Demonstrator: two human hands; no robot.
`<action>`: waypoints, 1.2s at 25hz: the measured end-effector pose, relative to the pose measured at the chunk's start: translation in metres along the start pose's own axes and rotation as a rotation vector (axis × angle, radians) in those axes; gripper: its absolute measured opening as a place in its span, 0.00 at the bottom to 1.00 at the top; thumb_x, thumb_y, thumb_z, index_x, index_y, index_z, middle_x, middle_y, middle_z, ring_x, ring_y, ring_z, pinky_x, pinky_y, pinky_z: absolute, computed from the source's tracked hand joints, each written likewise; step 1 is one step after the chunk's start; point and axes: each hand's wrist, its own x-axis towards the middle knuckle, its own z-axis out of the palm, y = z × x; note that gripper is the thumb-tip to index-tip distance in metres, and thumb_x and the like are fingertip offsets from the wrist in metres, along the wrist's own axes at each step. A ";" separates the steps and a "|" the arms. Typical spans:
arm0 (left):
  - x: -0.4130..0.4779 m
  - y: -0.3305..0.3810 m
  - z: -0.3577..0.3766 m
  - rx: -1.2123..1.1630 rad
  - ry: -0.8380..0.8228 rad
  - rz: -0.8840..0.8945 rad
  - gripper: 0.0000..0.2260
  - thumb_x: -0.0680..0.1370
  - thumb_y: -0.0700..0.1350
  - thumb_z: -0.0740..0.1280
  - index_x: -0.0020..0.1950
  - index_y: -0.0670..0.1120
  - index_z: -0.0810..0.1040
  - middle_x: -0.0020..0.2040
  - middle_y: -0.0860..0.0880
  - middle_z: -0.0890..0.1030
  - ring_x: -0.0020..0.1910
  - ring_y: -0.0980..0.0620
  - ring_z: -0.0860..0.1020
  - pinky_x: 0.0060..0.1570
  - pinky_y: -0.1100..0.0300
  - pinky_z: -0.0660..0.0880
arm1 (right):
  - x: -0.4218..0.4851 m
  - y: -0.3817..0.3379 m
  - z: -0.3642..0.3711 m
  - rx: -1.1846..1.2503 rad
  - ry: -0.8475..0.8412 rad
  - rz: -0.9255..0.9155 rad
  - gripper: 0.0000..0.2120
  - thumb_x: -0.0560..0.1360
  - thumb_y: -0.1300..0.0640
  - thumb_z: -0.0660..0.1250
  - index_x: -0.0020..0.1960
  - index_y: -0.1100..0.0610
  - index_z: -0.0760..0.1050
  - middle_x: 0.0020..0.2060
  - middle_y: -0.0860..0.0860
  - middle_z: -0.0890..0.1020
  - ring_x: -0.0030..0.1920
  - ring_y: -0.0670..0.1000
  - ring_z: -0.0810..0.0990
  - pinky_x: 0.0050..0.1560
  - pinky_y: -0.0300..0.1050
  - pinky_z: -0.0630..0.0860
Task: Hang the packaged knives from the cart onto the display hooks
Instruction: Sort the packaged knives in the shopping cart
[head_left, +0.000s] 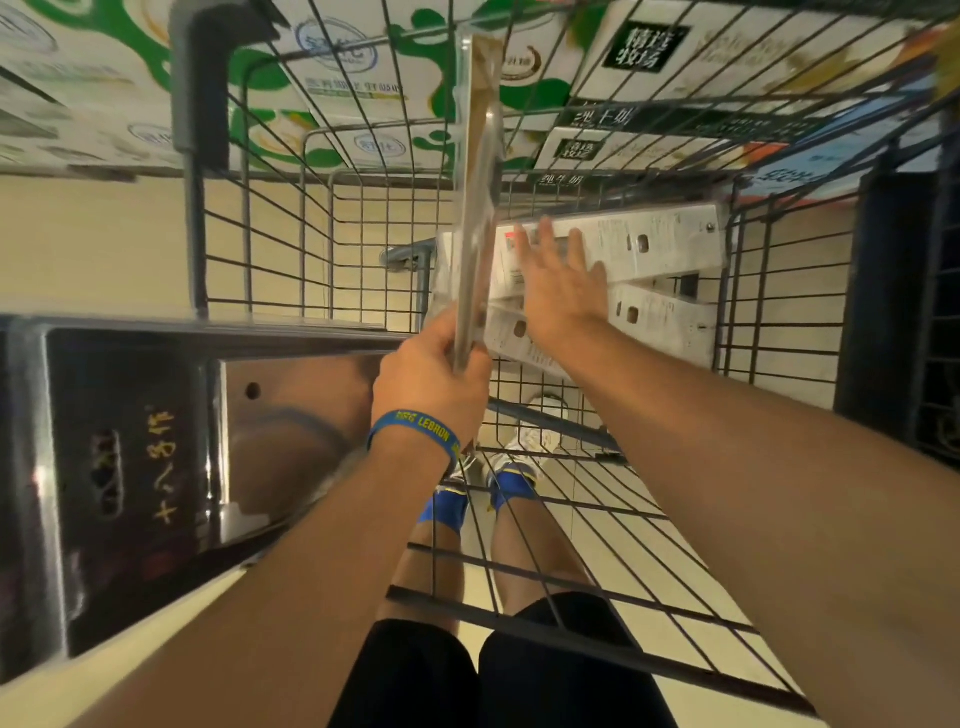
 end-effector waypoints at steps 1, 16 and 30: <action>0.001 0.000 0.002 -0.005 0.014 -0.001 0.09 0.77 0.55 0.63 0.36 0.60 0.72 0.32 0.54 0.79 0.33 0.57 0.77 0.31 0.62 0.70 | 0.000 0.006 0.001 -0.066 0.005 -0.016 0.49 0.73 0.63 0.72 0.84 0.51 0.46 0.83 0.54 0.48 0.81 0.64 0.51 0.77 0.68 0.57; 0.006 0.008 -0.004 -0.700 0.079 -0.170 0.24 0.74 0.66 0.67 0.27 0.51 0.71 0.25 0.56 0.71 0.27 0.59 0.70 0.27 0.67 0.68 | -0.066 0.025 -0.056 1.015 0.536 0.220 0.14 0.82 0.42 0.65 0.46 0.50 0.79 0.40 0.42 0.81 0.40 0.39 0.80 0.34 0.34 0.74; 0.003 0.008 -0.009 -1.105 -0.131 -0.346 0.27 0.69 0.65 0.70 0.58 0.47 0.82 0.57 0.47 0.84 0.56 0.51 0.82 0.54 0.56 0.79 | -0.112 0.025 -0.103 1.999 0.250 0.827 0.10 0.82 0.46 0.66 0.54 0.51 0.79 0.50 0.52 0.86 0.48 0.55 0.86 0.43 0.55 0.86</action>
